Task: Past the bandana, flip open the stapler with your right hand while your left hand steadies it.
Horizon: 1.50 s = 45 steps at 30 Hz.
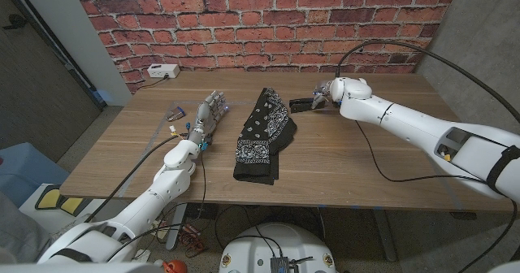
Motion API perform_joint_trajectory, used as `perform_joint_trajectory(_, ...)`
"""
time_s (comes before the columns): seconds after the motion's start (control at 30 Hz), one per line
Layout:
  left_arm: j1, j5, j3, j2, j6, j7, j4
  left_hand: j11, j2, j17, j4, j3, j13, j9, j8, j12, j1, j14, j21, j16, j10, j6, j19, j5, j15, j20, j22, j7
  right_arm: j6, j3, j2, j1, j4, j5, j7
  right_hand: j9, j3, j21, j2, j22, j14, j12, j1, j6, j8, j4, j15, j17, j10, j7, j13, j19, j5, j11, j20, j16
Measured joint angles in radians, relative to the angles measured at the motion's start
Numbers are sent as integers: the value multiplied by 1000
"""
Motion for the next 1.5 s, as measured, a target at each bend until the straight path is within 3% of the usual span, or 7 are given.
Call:
perform_joint_trajectory(0.87,-2,0,2,0,10,0,3,0,0,0,0,0,0,0,0,0,0,0,0,0,0,5,0,0,0,0,0,-5,-4,-32,42,31,81,-16,10,9,22,0,11,2,3,0,22,0,6,-6,0,0,8,-11,9,9,0,-9,-9,1)
perform_joint_trajectory(1.5,1,-2,2,0,14,-2,6,5,0,0,0,0,0,0,0,0,0,4,0,0,5,5,0,0,4,0,0,-5,3,-64,71,60,137,-17,31,14,30,0,7,2,3,10,28,19,17,2,0,4,29,-22,19,4,0,-19,-14,1)
